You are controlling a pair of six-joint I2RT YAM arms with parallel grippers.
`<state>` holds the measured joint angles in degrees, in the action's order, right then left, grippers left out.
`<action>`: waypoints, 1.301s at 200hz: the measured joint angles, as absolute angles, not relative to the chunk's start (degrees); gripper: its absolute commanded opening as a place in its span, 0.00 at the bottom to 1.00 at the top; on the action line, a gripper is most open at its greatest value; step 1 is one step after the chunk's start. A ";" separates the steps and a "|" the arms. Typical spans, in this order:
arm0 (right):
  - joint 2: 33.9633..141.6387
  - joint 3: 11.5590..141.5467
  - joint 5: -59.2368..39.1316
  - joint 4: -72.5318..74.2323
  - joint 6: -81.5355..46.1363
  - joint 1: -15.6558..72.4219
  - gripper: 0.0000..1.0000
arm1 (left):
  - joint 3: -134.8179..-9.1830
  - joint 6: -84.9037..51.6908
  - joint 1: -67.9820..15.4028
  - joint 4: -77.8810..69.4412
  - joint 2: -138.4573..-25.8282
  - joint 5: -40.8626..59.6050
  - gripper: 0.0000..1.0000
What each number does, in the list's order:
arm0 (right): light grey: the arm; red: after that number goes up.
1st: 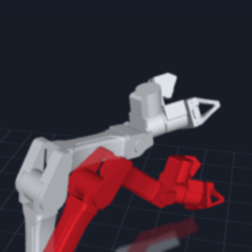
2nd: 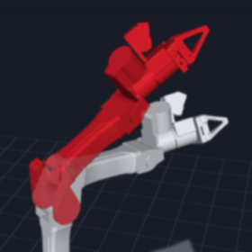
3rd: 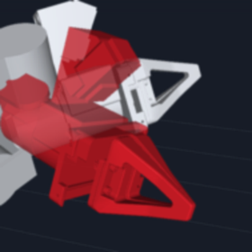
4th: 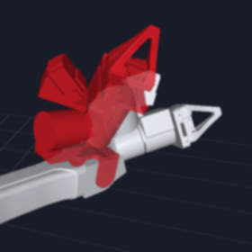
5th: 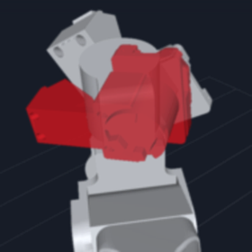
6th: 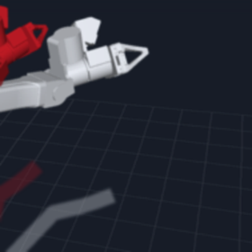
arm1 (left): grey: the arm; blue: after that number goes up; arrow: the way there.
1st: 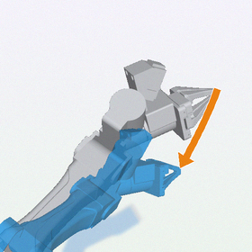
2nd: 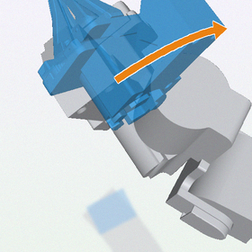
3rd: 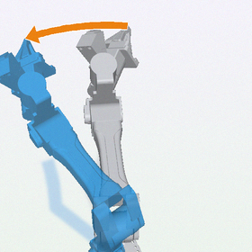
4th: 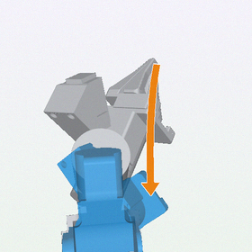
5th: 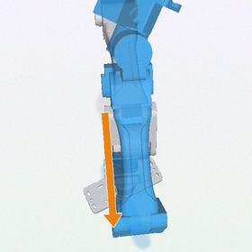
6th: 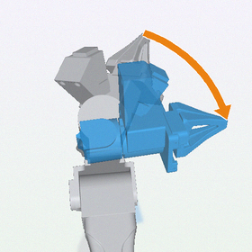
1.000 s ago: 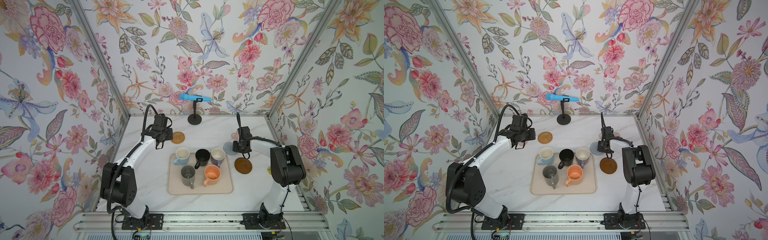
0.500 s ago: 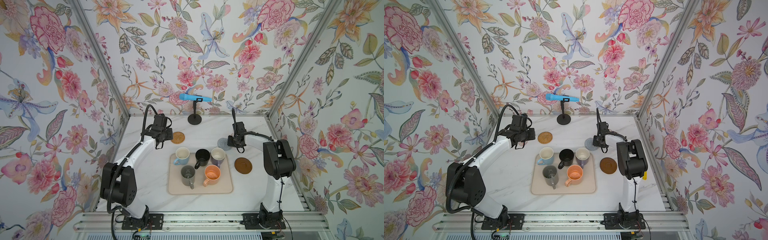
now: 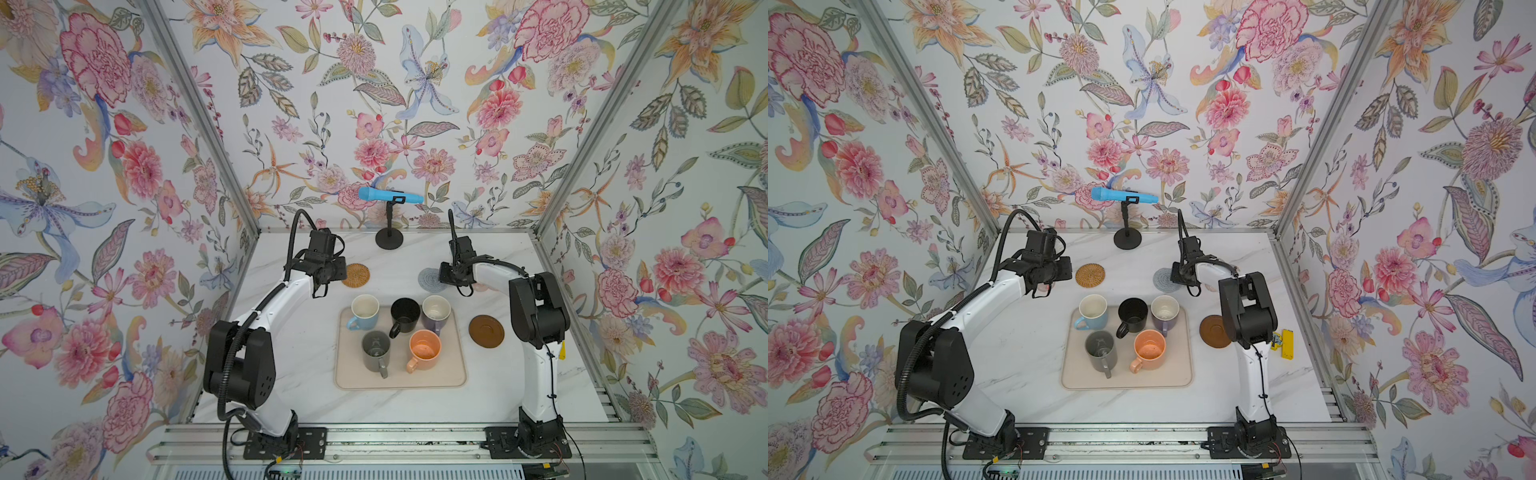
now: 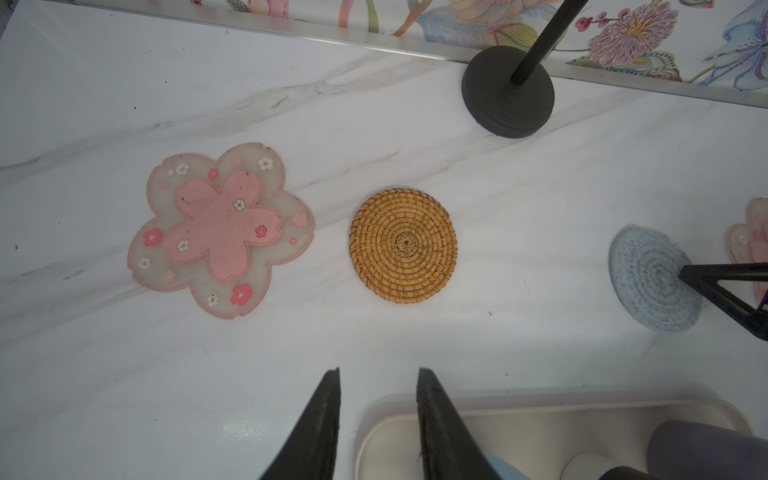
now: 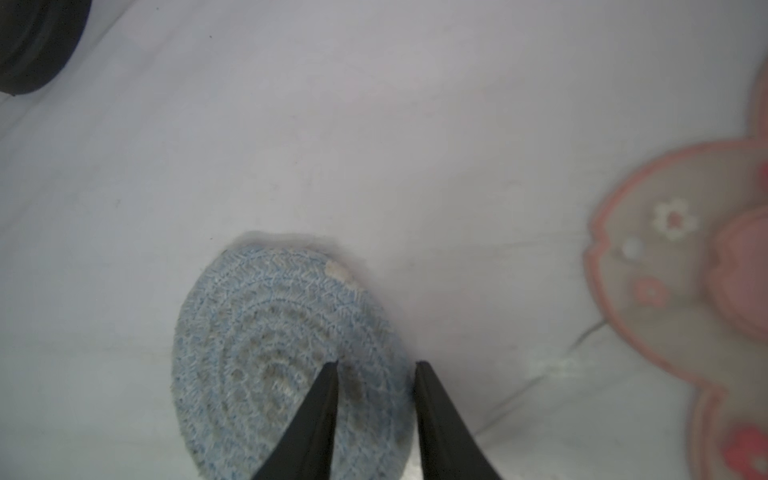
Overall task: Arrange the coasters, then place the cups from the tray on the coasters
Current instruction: 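Drag the grey knit coaster with the right gripper toward the rattan coaster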
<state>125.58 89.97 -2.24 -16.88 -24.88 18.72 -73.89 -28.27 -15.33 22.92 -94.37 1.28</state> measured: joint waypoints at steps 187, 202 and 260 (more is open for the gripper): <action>138.56 109.25 -5.15 -16.32 -34.74 25.61 0.35 | -73.89 -28.25 -15.00 21.56 -97.36 2.57 0.35; 139.46 110.61 -5.13 -16.25 -35.77 26.37 0.35 | -73.89 -28.25 -15.00 21.26 -97.80 2.57 0.34; 141.45 114.02 -4.97 -16.43 -39.75 29.17 0.35 | -73.89 -28.25 -15.00 20.97 -98.48 2.57 0.34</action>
